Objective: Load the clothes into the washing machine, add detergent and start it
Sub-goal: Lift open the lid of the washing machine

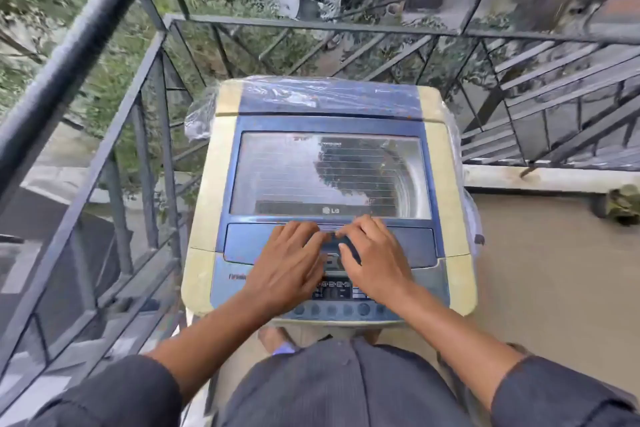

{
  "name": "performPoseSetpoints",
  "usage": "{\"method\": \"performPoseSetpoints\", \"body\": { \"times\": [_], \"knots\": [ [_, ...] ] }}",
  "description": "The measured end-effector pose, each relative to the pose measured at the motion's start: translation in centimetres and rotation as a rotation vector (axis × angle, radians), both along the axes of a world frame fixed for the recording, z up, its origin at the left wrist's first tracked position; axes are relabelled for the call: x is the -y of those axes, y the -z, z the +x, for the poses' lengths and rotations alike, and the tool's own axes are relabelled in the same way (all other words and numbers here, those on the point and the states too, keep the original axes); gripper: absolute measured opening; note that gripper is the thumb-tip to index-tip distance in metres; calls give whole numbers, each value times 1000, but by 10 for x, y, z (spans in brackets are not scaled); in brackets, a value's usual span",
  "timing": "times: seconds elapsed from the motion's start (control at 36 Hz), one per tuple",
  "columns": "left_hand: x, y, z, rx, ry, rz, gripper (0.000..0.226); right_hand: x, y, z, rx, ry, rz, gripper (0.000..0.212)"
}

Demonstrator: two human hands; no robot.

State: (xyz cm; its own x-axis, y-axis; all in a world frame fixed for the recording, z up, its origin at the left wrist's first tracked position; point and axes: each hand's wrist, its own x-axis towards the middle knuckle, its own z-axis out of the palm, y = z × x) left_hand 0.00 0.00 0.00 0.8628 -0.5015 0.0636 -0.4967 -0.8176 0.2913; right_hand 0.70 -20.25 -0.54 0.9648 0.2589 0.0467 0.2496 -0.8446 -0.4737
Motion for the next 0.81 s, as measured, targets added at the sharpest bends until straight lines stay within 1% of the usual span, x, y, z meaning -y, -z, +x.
{"method": "performPoseSetpoints", "body": {
  "times": [0.03,0.14,0.22,0.39,0.5,0.64,0.81],
  "knots": [
    [1,2,0,-5,9,7,27,0,3,-1,-27,-19,13,21],
    [3,12,-5,-60,-22,-20,25,-2,1,-6,-118,-53,-46,20],
    [3,18,-13,-87,-66,-21,26,-2,0,-10,-167,-78,-74,20],
    [6,18,-15,-103,-106,-52,28,-3,5,-15,-179,-102,-116,26],
    [4,16,-16,-105,-92,-45,32,-2,5,-17,-186,-109,-117,27],
    [4,13,-18,-109,-104,-55,38,-3,1,-16,-215,-104,-103,27],
    [4,4,-21,-74,-118,-96,38,-3,-12,-16,-217,-67,-39,29]
  ]
}}
